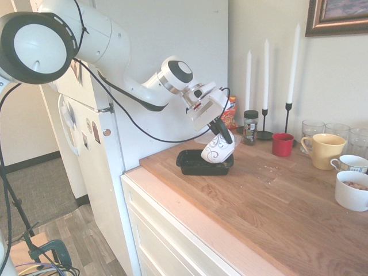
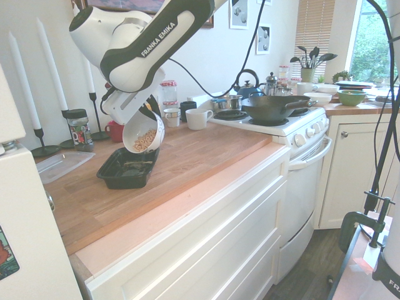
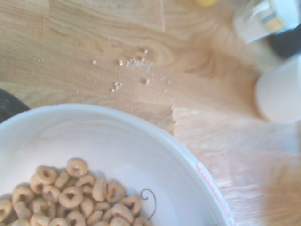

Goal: Pour the cereal into the box

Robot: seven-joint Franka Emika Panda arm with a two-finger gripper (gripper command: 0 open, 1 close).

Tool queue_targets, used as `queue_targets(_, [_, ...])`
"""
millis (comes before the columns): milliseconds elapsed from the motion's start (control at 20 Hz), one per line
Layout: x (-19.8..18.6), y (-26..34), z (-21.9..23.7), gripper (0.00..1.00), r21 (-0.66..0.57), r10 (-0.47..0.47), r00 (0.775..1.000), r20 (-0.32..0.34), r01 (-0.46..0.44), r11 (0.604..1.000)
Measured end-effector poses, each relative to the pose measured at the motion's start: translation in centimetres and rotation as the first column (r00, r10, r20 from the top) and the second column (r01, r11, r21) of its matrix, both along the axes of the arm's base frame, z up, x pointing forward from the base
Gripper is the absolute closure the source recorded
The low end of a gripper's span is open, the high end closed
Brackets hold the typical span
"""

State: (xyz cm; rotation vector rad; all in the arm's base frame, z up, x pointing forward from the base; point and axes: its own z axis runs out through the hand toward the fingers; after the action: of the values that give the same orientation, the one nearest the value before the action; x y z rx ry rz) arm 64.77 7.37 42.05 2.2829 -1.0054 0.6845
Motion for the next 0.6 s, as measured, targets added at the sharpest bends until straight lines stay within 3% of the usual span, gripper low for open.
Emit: queue_targets(600, [-1.4, 3.1, -1.9, 1.00, -0.226, 0.097, 0.995, 0.022, -0.089, 0.970])
